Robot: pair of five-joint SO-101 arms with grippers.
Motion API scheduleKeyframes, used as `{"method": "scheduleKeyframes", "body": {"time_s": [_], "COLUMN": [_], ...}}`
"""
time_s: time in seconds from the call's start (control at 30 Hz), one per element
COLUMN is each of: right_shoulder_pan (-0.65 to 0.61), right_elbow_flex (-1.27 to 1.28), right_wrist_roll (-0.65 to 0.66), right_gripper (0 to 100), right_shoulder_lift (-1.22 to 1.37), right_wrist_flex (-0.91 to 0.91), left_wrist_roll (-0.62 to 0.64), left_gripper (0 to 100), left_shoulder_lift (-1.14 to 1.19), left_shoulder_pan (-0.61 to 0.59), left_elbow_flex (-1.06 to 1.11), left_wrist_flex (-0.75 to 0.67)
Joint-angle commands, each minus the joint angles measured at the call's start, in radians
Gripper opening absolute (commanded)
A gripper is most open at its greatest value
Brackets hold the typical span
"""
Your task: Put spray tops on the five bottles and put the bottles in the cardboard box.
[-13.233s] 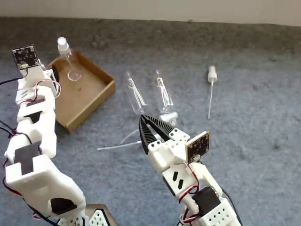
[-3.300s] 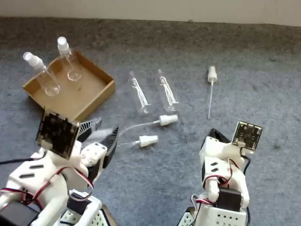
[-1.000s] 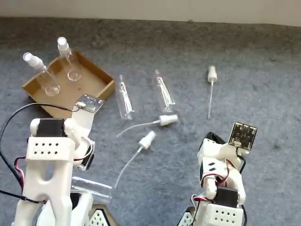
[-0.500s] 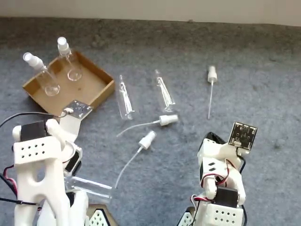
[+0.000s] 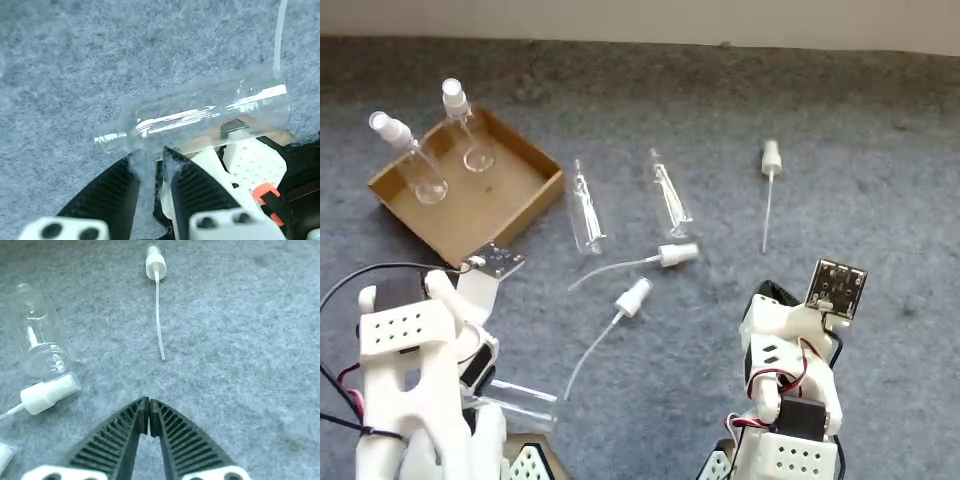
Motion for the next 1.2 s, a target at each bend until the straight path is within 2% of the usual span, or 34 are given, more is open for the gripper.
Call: {"method": "scheduleKeyframes", "body": {"time_s": [0.0, 0.17, 0.37, 0.57, 0.73, 0.9, 1.17], "right_shoulder_pan": [-0.008, -0.008, -0.01, -0.01, -0.012, -0.012, -0.012], "right_elbow_flex": [-0.004, -0.004, -0.004, -0.004, -0.004, -0.004, -0.004], "right_wrist_roll": [0.011, 0.011, 0.011, 0.011, 0.011, 0.011, 0.011], "right_gripper": [0.7, 0.7, 0.7, 0.7, 0.7, 0.7, 0.7], "right_shoulder_lift": [-0.008, -0.008, -0.008, -0.008, -0.008, -0.008, -0.008], "right_wrist_flex": [-0.03, -0.03, -0.03, -0.03, -0.03, -0.03, -0.03], "left_wrist_roll": [-0.011, -0.008, 0.0, 0.189, 0.199, 0.199, 0.196], "left_gripper": [1, 1, 1, 1, 1, 1, 1], "left_shoulder_lift": [0.004, 0.004, -0.004, -0.001, 0.001, -0.004, -0.004], "left_shoulder_pan": [-0.002, 0.005, 0.12, 0.176, 0.226, 0.338, 0.47], "left_elbow_flex": [0.041, 0.113, 0.097, -0.068, -0.124, -0.128, -0.208], "left_wrist_flex": [-0.087, -0.221, -0.301, -0.299, -0.287, -0.215, -0.199]}}
